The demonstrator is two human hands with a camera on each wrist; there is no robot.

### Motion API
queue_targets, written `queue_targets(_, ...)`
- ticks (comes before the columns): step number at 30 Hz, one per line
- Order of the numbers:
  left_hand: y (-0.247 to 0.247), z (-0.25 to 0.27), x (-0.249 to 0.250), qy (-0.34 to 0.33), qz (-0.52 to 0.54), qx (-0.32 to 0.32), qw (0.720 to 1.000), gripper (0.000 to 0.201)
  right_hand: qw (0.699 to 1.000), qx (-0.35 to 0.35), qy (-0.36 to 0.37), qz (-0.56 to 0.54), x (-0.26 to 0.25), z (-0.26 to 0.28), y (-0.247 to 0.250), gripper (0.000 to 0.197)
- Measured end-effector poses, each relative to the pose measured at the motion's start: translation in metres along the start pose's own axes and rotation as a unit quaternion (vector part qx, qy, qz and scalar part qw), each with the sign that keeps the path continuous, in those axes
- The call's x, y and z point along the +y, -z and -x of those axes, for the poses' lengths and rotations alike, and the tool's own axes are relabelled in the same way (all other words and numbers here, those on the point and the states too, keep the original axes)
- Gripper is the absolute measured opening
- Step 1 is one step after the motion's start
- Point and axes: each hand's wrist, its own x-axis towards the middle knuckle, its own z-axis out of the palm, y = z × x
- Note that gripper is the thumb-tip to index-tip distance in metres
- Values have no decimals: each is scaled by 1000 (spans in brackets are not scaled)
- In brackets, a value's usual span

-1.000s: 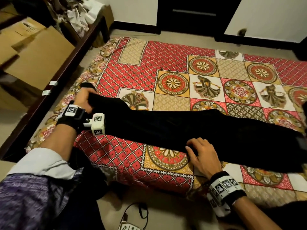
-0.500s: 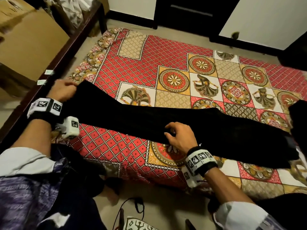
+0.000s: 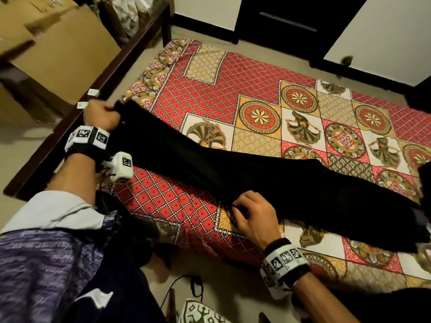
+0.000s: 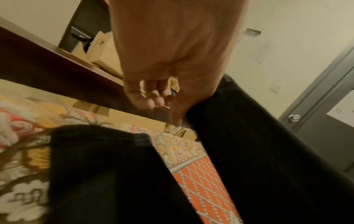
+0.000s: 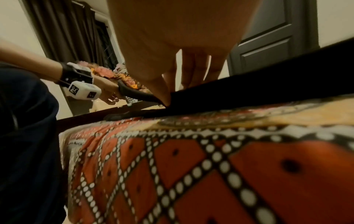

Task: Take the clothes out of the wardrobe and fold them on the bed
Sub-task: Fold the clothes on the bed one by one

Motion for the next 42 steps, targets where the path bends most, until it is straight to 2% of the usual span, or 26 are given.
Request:
queue_targets(2, 0, 3, -9, 102, 54, -93, 989, 18, 999, -39, -12, 15, -4, 1, -5, 15)
queue_targets(4, 1, 14, -10, 198, 87, -167, 962, 19, 998, -39, -39, -11, -7, -6, -3, 23)
queue_targets(7, 9, 17, -8, 237, 137, -180, 945, 24, 994, 34, -88, -57, -9, -30, 8, 18)
queue_targets(9, 8, 4, -11, 226, 161, -157, 948, 24, 991, 71, -104, -42, -2, -55, 13, 25)
queue_targets(10, 7, 1, -9, 212, 151, -153, 953, 28, 992, 65, -106, -23, 4, -69, 14, 30)
queue_targets(12, 7, 7, -2, 193, 98, -144, 966, 48, 995, -8, -103, 6, 15, -100, 17, 40)
queue_targets(13, 6, 10, 1, 186, 77, -149, 968, 50, 993, -63, -102, 11, 19, -114, 18, 42)
queue_targets(15, 4, 16, 9, 175, 45, -162, 970, 37, 981, -165, -102, 21, 23, -132, 14, 40)
queue_targets(17, -2, 7, 14, 152, 7, -168, 974, 26, 975, -196, -102, 13, 26, -140, 7, 35)
queue_targets(19, -2, -11, 10, 124, 17, -170, 977, 35, 979, -162, -108, -53, 29, -143, 5, 24)
queue_targets(21, 0, -25, 6, 116, 81, -143, 980, 57, 973, -111, -135, -153, 36, -149, 12, 6)
queue_targets(23, -2, -29, 3, 90, 103, -102, 985, 50, 968, -67, -144, -196, 39, -159, 24, 9)
queue_targets(25, -8, -23, 2, 56, 62, -77, 994, 31, 978, -65, -122, -157, 38, -171, 29, 9)
queue_targets(26, -13, -18, 1, 45, 19, -61, 997, 28, 983, -84, -107, -125, 37, -177, 27, 5)
queue_targets(28, -22, -13, -6, 45, -41, -49, 997, 39, 986, -134, -86, -49, 38, -187, 15, 19)
queue_targets(30, -26, -6, -8, 60, -63, -80, 993, 49, 984, -154, -87, 29, 39, -187, 2, 28)
queue_targets(32, -26, -4, -9, 100, -69, -125, 985, 63, 986, -123, -89, 74, 39, -180, -6, 31)
queue_targets(34, -22, -14, -16, 105, -78, -155, 979, 82, 991, -72, -87, 76, 37, -165, -10, 37)
queue_targets(36, -30, -48, -48, 120, -95, -174, 973, 108, 993, -15, -76, 87, 29, -140, -9, 46)
queue_targets(37, -33, -61, -61, 122, -110, -178, 970, 114, 993, 13, -70, 95, 24, -125, -8, 49)
queue_targets(38, -31, -60, -58, 117, -127, -188, 967, 109, 993, 35, -61, 95, 18, -109, -7, 51)
queue_targets(39, -27, -53, -49, 101, -130, -191, 968, 91, 994, 44, -49, 85, 13, -93, -5, 52)
queue_targets(41, -14, -25, -14, 67, -102, -173, 977, 44, 998, -6, -33, 60, 8, -64, -7, 57)
queue_targets(42, -11, -22, -6, 60, -80, -155, 983, 31, 996, -51, -28, 62, 7, -51, -10, 62)
